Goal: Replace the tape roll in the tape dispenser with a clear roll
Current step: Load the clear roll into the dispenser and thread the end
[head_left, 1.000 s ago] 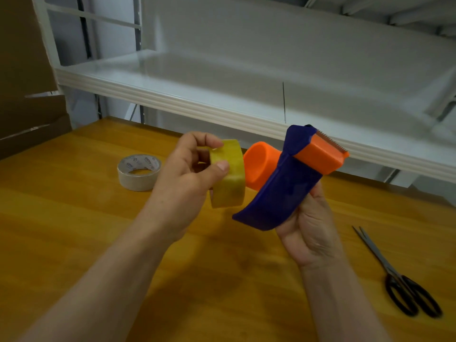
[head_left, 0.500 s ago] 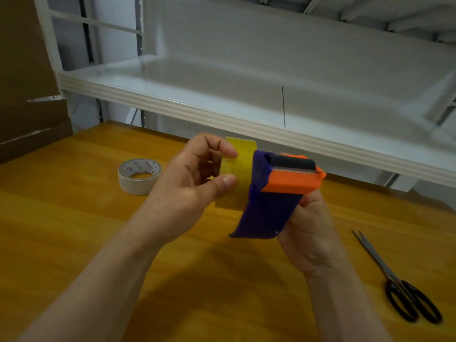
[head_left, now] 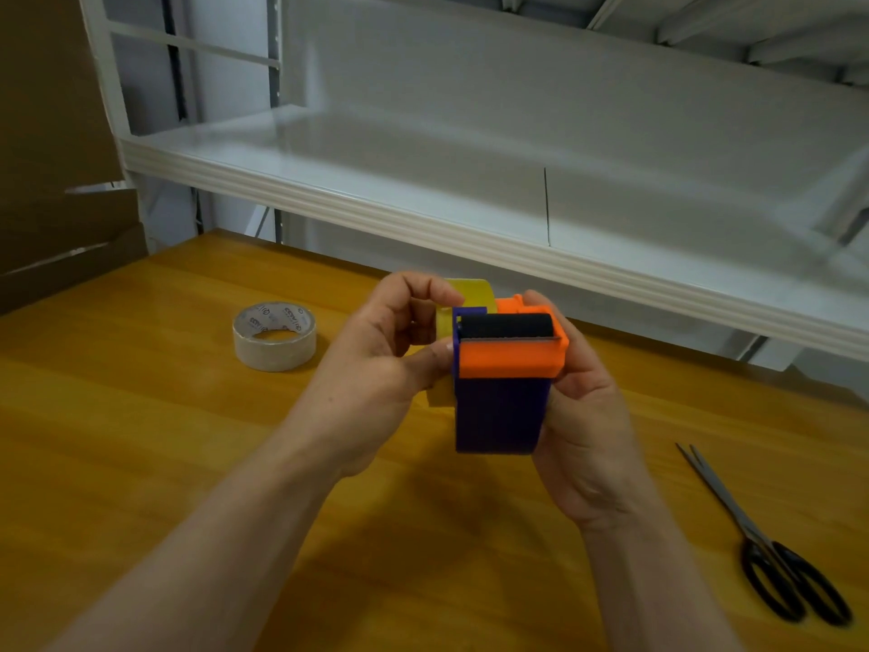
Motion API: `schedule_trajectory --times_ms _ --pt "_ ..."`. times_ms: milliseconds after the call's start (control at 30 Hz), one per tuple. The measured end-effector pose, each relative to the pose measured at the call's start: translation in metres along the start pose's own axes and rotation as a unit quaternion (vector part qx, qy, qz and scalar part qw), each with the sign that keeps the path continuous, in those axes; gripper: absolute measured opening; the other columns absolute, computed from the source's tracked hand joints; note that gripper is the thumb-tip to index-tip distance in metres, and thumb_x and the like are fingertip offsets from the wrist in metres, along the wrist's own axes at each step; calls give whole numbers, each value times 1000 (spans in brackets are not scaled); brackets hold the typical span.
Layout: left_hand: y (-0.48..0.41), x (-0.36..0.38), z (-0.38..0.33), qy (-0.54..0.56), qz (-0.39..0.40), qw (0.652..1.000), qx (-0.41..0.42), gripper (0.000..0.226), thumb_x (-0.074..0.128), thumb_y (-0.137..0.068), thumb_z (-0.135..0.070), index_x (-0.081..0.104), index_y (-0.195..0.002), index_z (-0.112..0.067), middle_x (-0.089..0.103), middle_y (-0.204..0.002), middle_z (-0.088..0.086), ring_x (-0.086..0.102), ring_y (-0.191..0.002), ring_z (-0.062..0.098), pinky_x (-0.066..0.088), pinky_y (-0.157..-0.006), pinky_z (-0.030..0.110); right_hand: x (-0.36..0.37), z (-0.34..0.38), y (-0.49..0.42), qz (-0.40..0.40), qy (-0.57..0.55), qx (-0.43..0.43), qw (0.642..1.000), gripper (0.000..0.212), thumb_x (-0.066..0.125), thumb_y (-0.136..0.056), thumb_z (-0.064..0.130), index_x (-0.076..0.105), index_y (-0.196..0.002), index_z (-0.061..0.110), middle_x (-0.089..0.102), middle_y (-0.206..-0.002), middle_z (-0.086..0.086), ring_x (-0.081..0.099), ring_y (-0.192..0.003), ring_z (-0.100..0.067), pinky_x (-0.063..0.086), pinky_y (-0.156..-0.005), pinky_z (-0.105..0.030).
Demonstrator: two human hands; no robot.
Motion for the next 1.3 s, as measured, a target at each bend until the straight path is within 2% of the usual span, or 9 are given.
schedule_trajectory --times_ms 133,200,333,500,633,767,967,1100,1300 --pt "-1 0 8 8 -21 999 -34 35 64 -84 2 59 -105 -26 63 -100 17 62 -90 27 56 -66 32 0 -5 0 -4 -1 23 1000 57 69 -79 3 70 -128 33 76 -122 -11 74 -96 -23 64 -75 -39" --pt "-1 -1 13 -2 -39 998 -51 38 59 -90 8 59 -105 -27 66 -98 6 64 -91 30 57 -72 41 1 -11 0 -6 -10 37 999 58 69 -79 4 69 -131 31 76 -119 -12 74 -90 -22 64 -72 -38" --pt "0 -3 16 -31 -50 995 -81 28 63 -92 -11 60 -110 -32 66 -113 11 65 -106 40 53 -92 64 1 -20 2 -25 -36 63 997 54 66 -84 7 63 -138 16 77 -107 -15 71 -86 -28 63 -65 -38" --pt "2 -4 19 -16 -52 992 -116 25 66 -88 -19 62 -112 -28 59 -124 24 60 -107 52 48 -90 70 3 -27 5 -38 -32 93 994 38 64 -91 12 69 -129 16 78 -103 -15 73 -86 -27 63 -69 -40" --pt "2 -6 28 2 -72 987 -144 25 57 -95 -3 61 -114 -18 58 -122 33 63 -89 40 52 -89 62 3 -34 5 -36 -11 119 992 37 63 -95 10 69 -130 19 74 -114 -22 65 -100 -39 56 -86 -54" --pt "3 -7 36 15 -98 981 -168 24 56 -96 -1 63 -115 -13 59 -123 32 63 -93 34 55 -90 53 5 -39 6 -38 -21 139 989 44 69 -81 10 73 -124 19 76 -105 -19 67 -92 -33 60 -68 -39" --pt "3 -8 36 27 -112 977 -179 22 63 -94 -12 64 -115 -12 70 -108 23 67 -77 17 55 -64 26 5 -44 4 -47 -33 136 989 49 69 -80 6 70 -127 17 77 -94 -15 71 -76 -26 60 -59 -34" --pt "1 -12 28 -1 -106 983 -147 20 57 -98 -29 67 -110 -16 65 -90 5 60 -84 19 50 -68 29 8 -36 5 -28 -56 112 992 44 70 -78 8 68 -122 12 78 -87 -11 73 -68 -21 59 -54 -31" --pt "0 -21 4 -64 -123 989 -52 22 47 -103 -29 69 -103 -26 62 -78 -13 57 -80 11 51 -72 29 11 -26 5 29 -70 67 995 31 82 -73 14 74 -102 12 77 -80 -10 74 -65 -19 59 -53 -29"
Point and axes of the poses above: each hand's wrist, its own y-axis away from the middle knuckle, its own x-axis out of the palm, z = x × y, the point moved 7 cm from there along -y, towards the middle knuckle
